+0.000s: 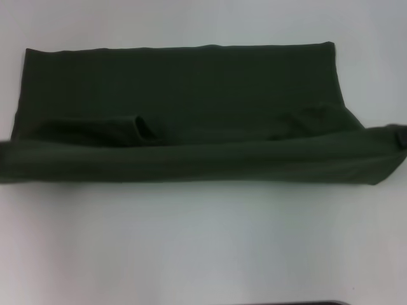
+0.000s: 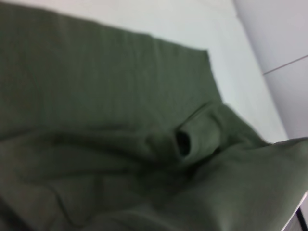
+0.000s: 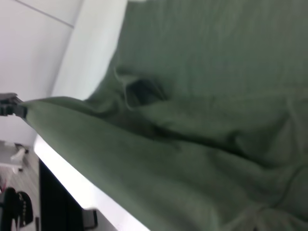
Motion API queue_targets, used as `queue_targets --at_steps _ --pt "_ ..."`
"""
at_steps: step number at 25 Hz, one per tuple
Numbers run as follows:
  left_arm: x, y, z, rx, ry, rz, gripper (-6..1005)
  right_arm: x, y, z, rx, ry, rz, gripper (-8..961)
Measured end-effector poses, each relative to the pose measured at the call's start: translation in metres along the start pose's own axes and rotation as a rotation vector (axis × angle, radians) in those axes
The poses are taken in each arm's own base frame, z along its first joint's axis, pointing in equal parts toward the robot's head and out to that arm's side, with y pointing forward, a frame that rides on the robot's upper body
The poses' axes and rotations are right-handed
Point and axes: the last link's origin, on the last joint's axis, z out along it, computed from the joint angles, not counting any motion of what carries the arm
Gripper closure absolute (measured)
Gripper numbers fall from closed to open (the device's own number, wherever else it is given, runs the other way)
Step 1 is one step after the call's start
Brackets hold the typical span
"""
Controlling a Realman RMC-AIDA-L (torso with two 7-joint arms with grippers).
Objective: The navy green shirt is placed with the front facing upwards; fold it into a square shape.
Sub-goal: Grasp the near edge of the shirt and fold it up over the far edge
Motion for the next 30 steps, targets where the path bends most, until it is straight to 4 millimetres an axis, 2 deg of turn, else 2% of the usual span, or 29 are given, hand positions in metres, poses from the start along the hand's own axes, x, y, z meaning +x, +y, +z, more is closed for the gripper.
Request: queue_targets --at_steps 4,9,14,17,20,24,30 --pt "-0.007 -0.007 0.002 0.045 -0.056 -0.037 992 0.003 -0.004 0.002 0.038 0.041 0.024 899" --pt "-0.016 -0.010 0.017 0.075 -0.156 -0.037 992 0.006 -0.007 0.016 0.072 0.106 0.044 899" --pt "-0.021 -0.012 0.022 0.063 -0.159 -0.026 993 0.008 -0.006 0.030 0.080 0.155 0.043 899" --pt "-0.019 -0.011 0.016 0.051 -0.108 -0.014 993 0.004 -0.003 0.029 0.067 0.139 0.030 899" --pt "-0.012 -0.009 0.002 0.040 -0.005 0.004 993 -0.005 0.003 0.017 0.025 0.060 -0.003 899" --pt "-0.001 -0.005 -0.019 0.014 0.142 0.027 993 -0.017 0.011 -0.010 -0.037 -0.076 -0.044 900" --pt "0.002 -0.001 -0.025 -0.018 0.198 0.051 993 -0.021 0.018 -0.038 -0.093 -0.212 -0.064 900"
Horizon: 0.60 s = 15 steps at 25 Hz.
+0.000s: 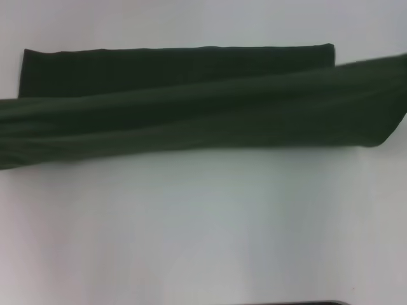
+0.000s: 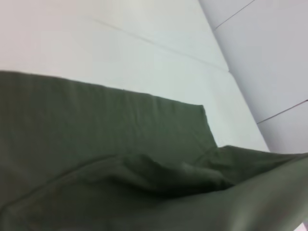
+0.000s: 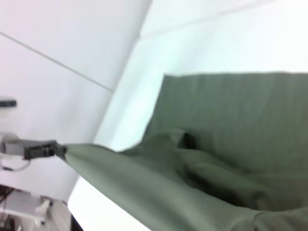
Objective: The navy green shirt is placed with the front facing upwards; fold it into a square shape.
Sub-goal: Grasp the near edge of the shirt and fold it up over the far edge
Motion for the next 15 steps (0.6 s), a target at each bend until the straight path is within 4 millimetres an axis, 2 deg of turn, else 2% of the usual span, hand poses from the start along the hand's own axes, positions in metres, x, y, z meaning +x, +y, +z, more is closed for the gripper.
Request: queue_targets --at_steps 3,11,15 --pt "-0.002 0.000 0.000 -0.005 -0.002 0.004 993 0.004 -0.002 -0.001 0.002 0.010 0.016 900" --pt "-0.012 -0.001 0.025 0.018 -0.231 0.004 993 0.034 -0.018 0.027 0.057 0.176 0.105 900" --pt "-0.011 -0.002 0.030 0.042 -0.286 0.011 993 0.043 -0.024 0.032 0.099 0.233 0.154 900"
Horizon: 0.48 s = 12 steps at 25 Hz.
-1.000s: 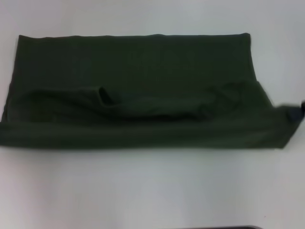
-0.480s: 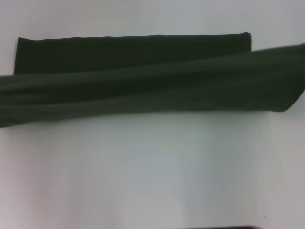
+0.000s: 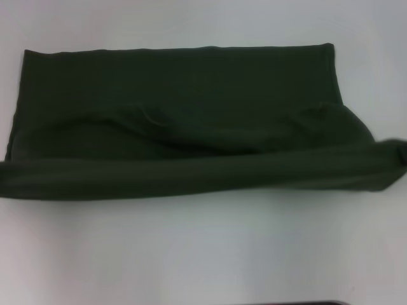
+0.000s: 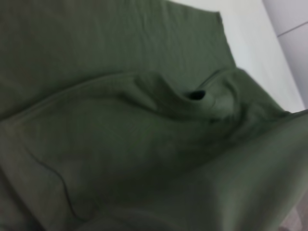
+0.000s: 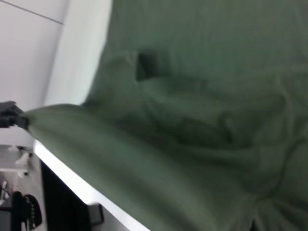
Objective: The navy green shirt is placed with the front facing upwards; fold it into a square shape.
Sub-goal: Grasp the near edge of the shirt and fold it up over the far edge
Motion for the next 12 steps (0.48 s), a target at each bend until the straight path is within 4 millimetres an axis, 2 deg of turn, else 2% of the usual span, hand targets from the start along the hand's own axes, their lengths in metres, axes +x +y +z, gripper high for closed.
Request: queue_targets --at_steps 9,12 --pt "-0.012 -0.005 0.012 0.019 -0.078 -0.005 993 0.005 -0.006 0.019 0.067 0.107 0.015 899" --pt "-0.012 -0.005 0.013 0.012 -0.063 0.010 993 0.001 -0.003 0.018 0.057 0.083 -0.008 899"
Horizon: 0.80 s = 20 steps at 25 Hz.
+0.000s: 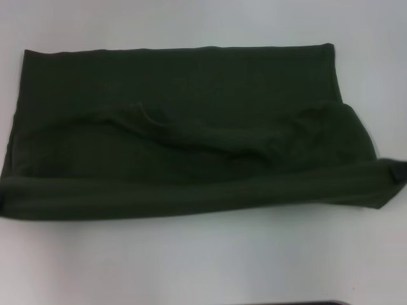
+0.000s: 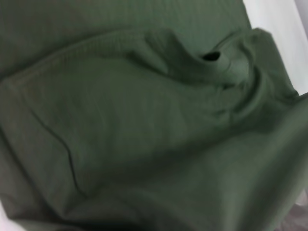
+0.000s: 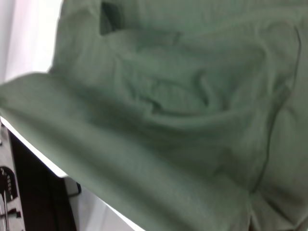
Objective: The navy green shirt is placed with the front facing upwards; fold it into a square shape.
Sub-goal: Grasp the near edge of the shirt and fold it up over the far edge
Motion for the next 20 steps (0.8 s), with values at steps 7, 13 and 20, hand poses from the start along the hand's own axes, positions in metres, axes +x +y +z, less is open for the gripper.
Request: queue_targets --at_steps 7,13,20 --pt "0.020 0.005 -0.018 0.006 0.104 0.019 993 -0.014 0.007 -0.026 -0.047 -0.151 -0.044 900" --pt "0.025 0.008 -0.049 0.018 0.279 0.037 993 -0.018 0.015 -0.049 -0.129 -0.277 -0.090 900" --pt "0.026 0.010 -0.063 0.011 0.370 0.036 993 -0.022 0.021 -0.065 -0.167 -0.340 -0.105 899"
